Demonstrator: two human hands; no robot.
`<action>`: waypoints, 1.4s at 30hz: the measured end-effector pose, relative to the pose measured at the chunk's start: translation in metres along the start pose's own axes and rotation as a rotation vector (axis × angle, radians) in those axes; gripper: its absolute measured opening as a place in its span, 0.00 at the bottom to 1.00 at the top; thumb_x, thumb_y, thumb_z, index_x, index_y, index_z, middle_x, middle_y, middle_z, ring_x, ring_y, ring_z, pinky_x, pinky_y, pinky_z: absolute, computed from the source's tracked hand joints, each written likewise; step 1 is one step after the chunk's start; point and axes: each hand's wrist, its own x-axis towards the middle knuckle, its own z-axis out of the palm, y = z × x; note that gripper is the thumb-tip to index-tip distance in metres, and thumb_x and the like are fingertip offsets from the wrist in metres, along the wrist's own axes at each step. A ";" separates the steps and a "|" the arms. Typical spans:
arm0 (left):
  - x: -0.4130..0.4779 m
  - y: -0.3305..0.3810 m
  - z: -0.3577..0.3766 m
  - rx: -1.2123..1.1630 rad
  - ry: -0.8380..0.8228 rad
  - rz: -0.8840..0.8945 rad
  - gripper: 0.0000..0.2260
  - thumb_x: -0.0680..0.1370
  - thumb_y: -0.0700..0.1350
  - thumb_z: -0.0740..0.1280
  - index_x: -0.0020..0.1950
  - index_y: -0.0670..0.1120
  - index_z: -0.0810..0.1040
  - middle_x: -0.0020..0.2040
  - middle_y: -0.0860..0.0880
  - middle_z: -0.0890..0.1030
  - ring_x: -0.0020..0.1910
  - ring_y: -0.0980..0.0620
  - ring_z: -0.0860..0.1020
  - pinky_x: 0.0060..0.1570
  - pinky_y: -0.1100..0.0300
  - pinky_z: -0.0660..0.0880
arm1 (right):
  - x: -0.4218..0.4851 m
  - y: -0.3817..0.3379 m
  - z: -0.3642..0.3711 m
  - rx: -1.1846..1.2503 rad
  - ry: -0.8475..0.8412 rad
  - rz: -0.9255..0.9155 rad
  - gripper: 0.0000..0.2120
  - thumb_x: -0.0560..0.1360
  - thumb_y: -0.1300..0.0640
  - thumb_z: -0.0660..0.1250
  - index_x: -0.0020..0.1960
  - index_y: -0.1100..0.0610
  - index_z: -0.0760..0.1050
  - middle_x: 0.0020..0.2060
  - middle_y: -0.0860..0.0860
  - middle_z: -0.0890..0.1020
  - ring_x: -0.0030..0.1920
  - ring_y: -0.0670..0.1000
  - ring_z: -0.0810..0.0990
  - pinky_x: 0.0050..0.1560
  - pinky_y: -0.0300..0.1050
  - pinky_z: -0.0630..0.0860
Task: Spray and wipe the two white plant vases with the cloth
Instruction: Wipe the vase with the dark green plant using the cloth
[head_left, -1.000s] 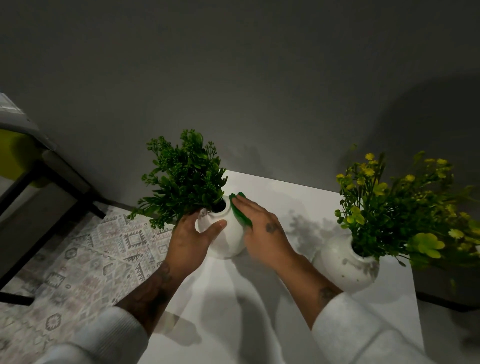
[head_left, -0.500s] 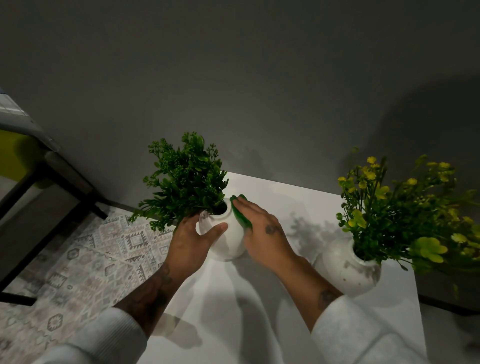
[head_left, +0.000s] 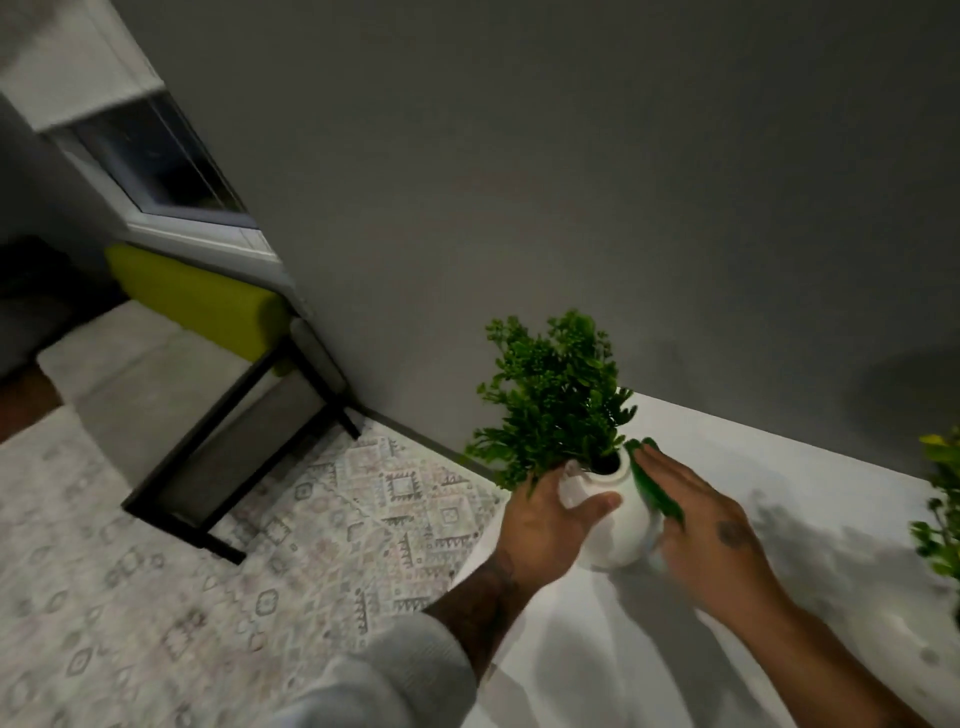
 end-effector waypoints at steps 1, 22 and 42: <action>0.001 0.001 -0.001 -0.004 0.000 0.003 0.23 0.70 0.58 0.74 0.61 0.51 0.78 0.61 0.54 0.79 0.61 0.55 0.74 0.65 0.57 0.68 | 0.001 -0.002 0.000 -0.001 -0.005 0.011 0.31 0.70 0.79 0.62 0.69 0.59 0.72 0.71 0.53 0.70 0.71 0.52 0.70 0.72 0.47 0.64; 0.003 -0.003 -0.002 -0.034 0.064 0.157 0.13 0.68 0.51 0.77 0.50 0.57 0.78 0.44 0.68 0.74 0.46 0.80 0.69 0.42 0.84 0.62 | -0.036 -0.011 0.009 -0.090 0.021 0.030 0.33 0.72 0.74 0.59 0.74 0.55 0.66 0.74 0.43 0.62 0.75 0.44 0.59 0.74 0.34 0.51; 0.006 -0.004 0.001 0.006 0.084 0.117 0.19 0.68 0.54 0.76 0.57 0.53 0.79 0.46 0.65 0.74 0.45 0.64 0.73 0.46 0.68 0.67 | -0.025 -0.015 0.009 -0.063 0.061 0.059 0.30 0.73 0.75 0.59 0.73 0.56 0.68 0.73 0.46 0.66 0.74 0.43 0.62 0.74 0.32 0.52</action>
